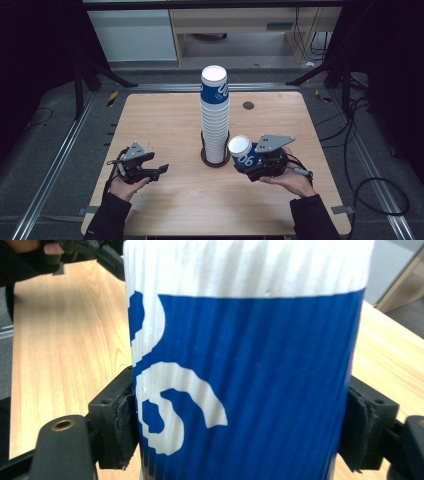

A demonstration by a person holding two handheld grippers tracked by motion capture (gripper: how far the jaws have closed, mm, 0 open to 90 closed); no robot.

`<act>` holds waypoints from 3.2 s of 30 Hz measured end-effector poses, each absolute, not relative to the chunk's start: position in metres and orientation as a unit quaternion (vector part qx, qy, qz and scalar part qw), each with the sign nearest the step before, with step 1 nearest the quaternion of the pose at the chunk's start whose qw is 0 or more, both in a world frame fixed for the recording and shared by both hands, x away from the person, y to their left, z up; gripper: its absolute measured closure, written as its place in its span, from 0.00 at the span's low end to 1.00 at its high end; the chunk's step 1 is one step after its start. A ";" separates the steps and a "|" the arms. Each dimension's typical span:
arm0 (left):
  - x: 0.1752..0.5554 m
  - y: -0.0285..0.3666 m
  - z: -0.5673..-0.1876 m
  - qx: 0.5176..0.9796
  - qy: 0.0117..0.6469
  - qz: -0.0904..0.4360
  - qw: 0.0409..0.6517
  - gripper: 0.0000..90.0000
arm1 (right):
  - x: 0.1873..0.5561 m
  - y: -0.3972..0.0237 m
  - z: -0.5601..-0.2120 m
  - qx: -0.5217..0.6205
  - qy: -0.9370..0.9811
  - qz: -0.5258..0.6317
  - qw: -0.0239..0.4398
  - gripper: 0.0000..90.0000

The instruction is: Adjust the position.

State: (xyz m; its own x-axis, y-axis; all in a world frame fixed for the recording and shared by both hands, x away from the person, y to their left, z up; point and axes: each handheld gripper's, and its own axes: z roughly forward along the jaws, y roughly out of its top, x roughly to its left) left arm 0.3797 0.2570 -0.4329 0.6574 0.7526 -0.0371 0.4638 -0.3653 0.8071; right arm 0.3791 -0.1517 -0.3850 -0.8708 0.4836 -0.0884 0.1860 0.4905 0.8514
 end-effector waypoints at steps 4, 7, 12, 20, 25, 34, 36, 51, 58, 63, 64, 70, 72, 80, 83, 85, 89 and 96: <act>0.377 0.254 -0.429 0.810 0.366 0.168 0.425 0.29 | 0.379 -0.145 -0.388 0.185 0.855 0.459 0.154 0.23; 0.375 0.250 -0.425 0.813 0.357 0.165 0.429 0.29 | 0.379 -0.140 -0.390 0.174 0.859 0.458 0.147 0.23; 0.371 0.242 -0.420 0.821 0.334 0.152 0.437 0.28 | 0.380 -0.129 -0.395 0.154 0.870 0.450 0.133 0.23; 0.366 0.233 -0.414 0.828 0.305 0.130 0.451 0.27 | 0.381 -0.117 -0.400 0.126 0.888 0.428 0.113 0.23; 0.364 0.226 -0.412 0.835 0.288 0.115 0.455 0.27 | 0.381 -0.112 -0.403 0.117 0.895 0.418 0.104 0.23; 0.363 0.217 -0.411 0.843 0.258 0.083 0.465 0.26 | 0.382 -0.103 -0.409 0.099 0.907 0.400 0.091 0.23; 0.362 0.215 -0.410 0.845 0.250 0.078 0.465 0.25 | 0.382 -0.100 -0.409 0.095 0.910 0.394 0.089 0.23; 0.358 0.195 -0.407 0.864 0.207 0.056 0.456 0.23 | 0.382 -0.076 -0.413 0.064 0.930 0.352 0.079 0.23; 0.359 0.189 -0.406 0.869 0.199 0.046 0.450 0.22 | 0.382 -0.070 -0.416 0.057 0.934 0.344 0.076 0.23; 0.360 0.183 -0.406 0.873 0.190 0.038 0.448 0.21 | 0.381 -0.065 -0.417 0.055 0.936 0.340 0.072 0.23; 0.360 0.182 -0.405 0.873 0.188 0.036 0.448 0.21 | 0.381 -0.064 -0.417 0.053 0.937 0.338 0.072 0.23; 0.363 0.175 -0.404 0.875 0.179 0.031 0.449 0.20 | 0.380 -0.059 -0.419 0.047 0.939 0.333 0.069 0.23; 0.363 0.173 -0.403 0.876 0.175 0.030 0.448 0.20 | 0.380 -0.058 -0.419 0.046 0.940 0.332 0.069 0.23; 0.366 0.164 -0.406 0.880 0.171 0.020 0.443 0.20 | 0.379 -0.045 -0.418 0.031 0.944 0.320 0.073 0.23; 0.367 0.163 -0.407 0.882 0.169 0.020 0.440 0.21 | 0.379 -0.041 -0.419 0.026 0.946 0.313 0.075 0.23; 0.367 0.162 -0.407 0.882 0.169 0.019 0.440 0.21 | 0.378 -0.038 -0.419 0.024 0.947 0.311 0.075 0.23; 0.367 0.162 -0.407 0.882 0.170 0.018 0.439 0.22 | 0.377 -0.033 -0.417 0.017 0.948 0.309 0.073 0.23; 0.367 0.160 -0.409 0.885 0.170 0.018 0.432 0.25 | 0.377 -0.030 -0.418 0.016 0.948 0.308 0.074 0.23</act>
State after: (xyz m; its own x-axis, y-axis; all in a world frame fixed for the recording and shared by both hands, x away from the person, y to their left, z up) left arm 0.3670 0.1598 -0.4094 0.9418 0.3161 -0.1147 0.2847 -0.5684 0.7719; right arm 0.3767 -0.0301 -0.4176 -0.9884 0.0771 -0.1312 -0.0146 0.8101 0.5862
